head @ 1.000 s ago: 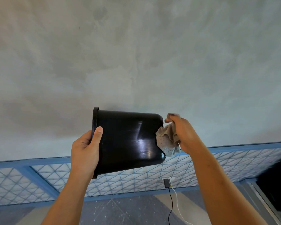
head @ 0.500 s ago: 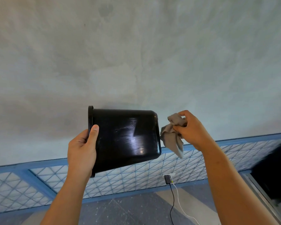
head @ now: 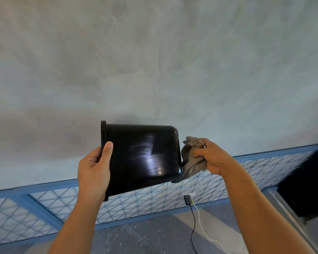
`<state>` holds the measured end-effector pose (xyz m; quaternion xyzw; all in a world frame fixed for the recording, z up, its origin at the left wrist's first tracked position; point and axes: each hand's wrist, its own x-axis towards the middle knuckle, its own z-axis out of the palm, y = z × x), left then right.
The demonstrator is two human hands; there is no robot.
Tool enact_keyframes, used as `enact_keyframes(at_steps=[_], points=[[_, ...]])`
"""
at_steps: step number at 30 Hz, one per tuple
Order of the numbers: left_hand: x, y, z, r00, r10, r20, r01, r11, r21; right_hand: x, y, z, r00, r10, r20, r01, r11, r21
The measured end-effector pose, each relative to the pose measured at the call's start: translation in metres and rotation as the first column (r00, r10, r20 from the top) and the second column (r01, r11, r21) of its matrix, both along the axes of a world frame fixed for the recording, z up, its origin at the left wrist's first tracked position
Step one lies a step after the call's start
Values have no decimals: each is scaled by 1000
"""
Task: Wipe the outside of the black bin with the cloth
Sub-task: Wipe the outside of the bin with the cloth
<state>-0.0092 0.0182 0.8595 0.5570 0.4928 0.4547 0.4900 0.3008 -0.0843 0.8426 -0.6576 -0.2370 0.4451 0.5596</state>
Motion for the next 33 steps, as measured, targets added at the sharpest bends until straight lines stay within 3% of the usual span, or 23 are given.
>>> enact_keyframes(at_steps=[2,6,10,12,14,16,21,26,29,31,33], points=[[-1,0,-1,1000,-10,-1,10,1000,3,5,0,-10,1000,-13,2,13,999,-35],[-1,-1,2,1000,-25,-4,25,1000,5,6,1,-23,967,-15,254,84,961,-264],[-1,-1,3,1000,-31,-1,31,999,12,2,1,-19,937,-54,344,148,956,-252],[-1,-2,3,999,-41,0,41,999,27,0,1,-14,975,-125,183,157,972,-174],[0,-4,2,999,-46,-8,46,998,51,-5,-2,-4,979,-149,-141,143,988,-51],[1,-6,1,998,-59,-10,59,997,52,-5,-2,5,964,-116,-240,121,993,10],[4,-11,6,992,-123,2,123,992,26,-4,8,20,981,-136,139,137,991,2],[3,-16,9,991,-134,20,134,991,22,5,7,26,921,-181,346,190,982,10],[2,-19,12,992,-121,34,121,993,7,2,4,30,816,-152,557,194,981,-16],[3,-22,14,993,-112,42,111,994,12,-1,2,31,804,-164,572,207,978,-12],[3,-23,16,993,-107,50,106,994,23,-3,1,31,865,-205,458,232,973,-2]])
